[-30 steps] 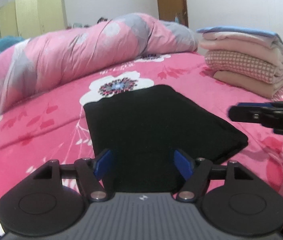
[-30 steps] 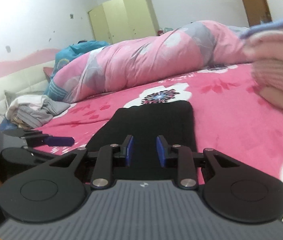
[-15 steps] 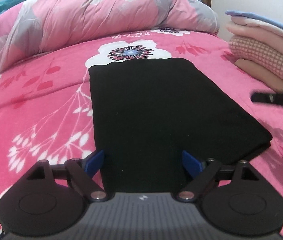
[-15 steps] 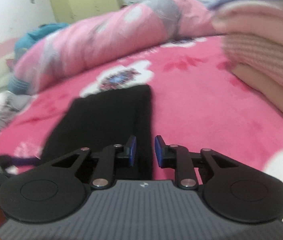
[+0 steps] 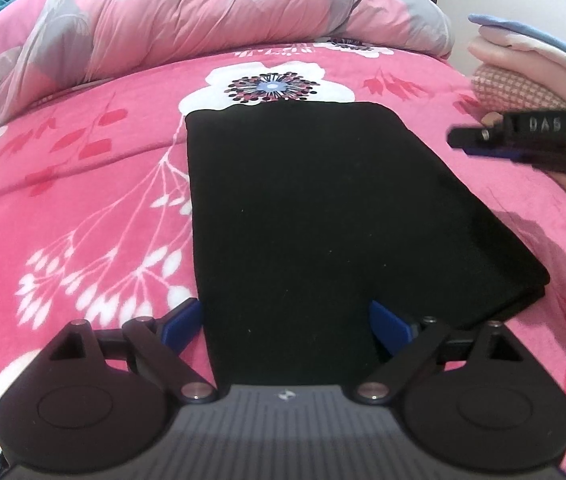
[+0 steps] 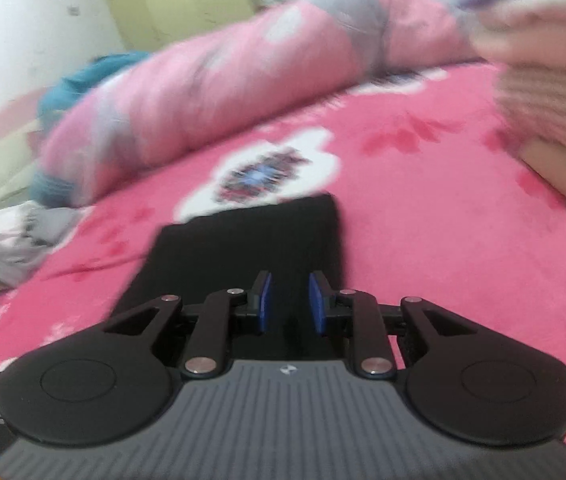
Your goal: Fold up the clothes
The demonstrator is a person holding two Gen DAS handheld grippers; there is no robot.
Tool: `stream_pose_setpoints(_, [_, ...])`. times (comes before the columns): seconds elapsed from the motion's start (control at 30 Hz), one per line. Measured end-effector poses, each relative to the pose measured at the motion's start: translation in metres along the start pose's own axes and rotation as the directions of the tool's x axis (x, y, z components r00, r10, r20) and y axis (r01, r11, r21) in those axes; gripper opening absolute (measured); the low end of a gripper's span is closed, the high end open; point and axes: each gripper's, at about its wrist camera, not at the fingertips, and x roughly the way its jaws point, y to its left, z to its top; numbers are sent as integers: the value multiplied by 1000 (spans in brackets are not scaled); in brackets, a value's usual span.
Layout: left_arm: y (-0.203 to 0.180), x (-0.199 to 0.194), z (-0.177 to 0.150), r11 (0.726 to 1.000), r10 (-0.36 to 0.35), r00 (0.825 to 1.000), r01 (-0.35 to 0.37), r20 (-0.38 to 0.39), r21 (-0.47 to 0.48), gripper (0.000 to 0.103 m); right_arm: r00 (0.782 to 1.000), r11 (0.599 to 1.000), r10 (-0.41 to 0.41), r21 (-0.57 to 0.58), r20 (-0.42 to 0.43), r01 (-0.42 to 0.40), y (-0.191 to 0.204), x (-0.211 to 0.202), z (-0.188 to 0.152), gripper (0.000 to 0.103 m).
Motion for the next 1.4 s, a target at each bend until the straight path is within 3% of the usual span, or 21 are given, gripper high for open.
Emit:
stream_pose_setpoints(0.17, [0,1,1,1000,3,1000,-3,-5,6,93,997,997,19,-78,-76,-25,13,24,-5,20])
stream_pose_setpoints(0.23, [0,1,1,1000,3,1000,-3,-7,9,93,995,997,-40,-67,-90,34,6,33,-4,16])
stream_pose_setpoints(0.37, [2,0,-1,1000,-3,1000,3,0,14,94,990,991,-132,0,-49,132,-10,28,6,19])
stream_pose_setpoints(0.57, [13,-6,-8,995,-99,993,100,66,-8,101,1000,997,4,-82,-18,-6,10,18,13,19])
stream_pose_setpoints(0.7, [25,-19,-10,988,-149,978,154,147,-23,103,998,991,29,-131,-49,-35,12,29,20,19])
stream_pose_setpoints(0.8, [30,-24,0,983,-176,973,182,150,-25,103,996,984,46,-166,-73,-58,13,37,26,19])
stream_pose_setpoints(0.97, [26,-12,26,991,-134,973,128,190,41,103,991,970,73,-223,-113,-97,16,51,35,19])
stream_pose_setpoints(1.17, [13,31,37,990,-82,990,67,117,125,103,980,955,70,-270,-188,-120,-4,95,37,17])
stream_pose_setpoints(1.23, [16,34,33,990,-99,986,85,131,109,103,981,958,64,-265,-181,-112,-16,113,41,15])
stream_pose_setpoints(1.33, [25,35,28,990,-129,982,120,140,74,103,991,967,-13,-254,-130,-20,-25,131,56,10])
stream_pose_setpoints(1.37, [28,35,27,989,-139,980,131,143,64,103,993,969,-40,-249,-113,10,-28,136,61,11])
stream_pose_setpoints(1.4, [30,34,26,988,-148,978,141,145,57,103,993,969,-66,-243,-96,41,-31,142,67,19])
